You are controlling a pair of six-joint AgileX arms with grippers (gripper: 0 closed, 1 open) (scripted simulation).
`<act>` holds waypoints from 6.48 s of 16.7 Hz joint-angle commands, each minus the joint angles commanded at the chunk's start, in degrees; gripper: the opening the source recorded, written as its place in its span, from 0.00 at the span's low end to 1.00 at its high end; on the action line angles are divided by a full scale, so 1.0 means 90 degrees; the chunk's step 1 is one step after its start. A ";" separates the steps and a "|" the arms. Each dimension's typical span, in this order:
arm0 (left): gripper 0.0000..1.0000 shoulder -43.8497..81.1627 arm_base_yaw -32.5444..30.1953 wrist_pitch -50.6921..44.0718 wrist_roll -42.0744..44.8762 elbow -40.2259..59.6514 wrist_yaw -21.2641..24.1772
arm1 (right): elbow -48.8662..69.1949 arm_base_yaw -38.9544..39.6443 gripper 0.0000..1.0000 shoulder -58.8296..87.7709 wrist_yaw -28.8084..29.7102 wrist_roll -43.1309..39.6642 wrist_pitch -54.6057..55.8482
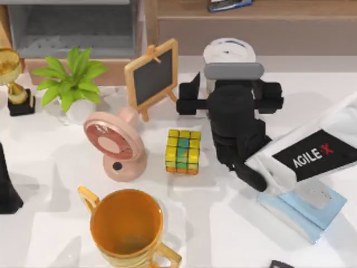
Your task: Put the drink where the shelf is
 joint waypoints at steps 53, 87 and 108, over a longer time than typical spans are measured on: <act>1.00 0.0000 0.0000 0.0000 0.0000 0.0000 0.0000 | 0.1244 -0.1223 0.00 -0.2065 -0.1632 -0.0420 -0.1786; 1.00 0.0000 0.0000 0.0000 0.0000 0.0000 0.0000 | 0.2668 -0.3967 0.00 -0.1630 -0.3911 -0.0980 -0.3805; 1.00 0.0000 0.0000 0.0000 0.0000 0.0000 0.0000 | 0.2674 -0.3969 1.00 -0.1617 -0.3912 -0.0978 -0.3798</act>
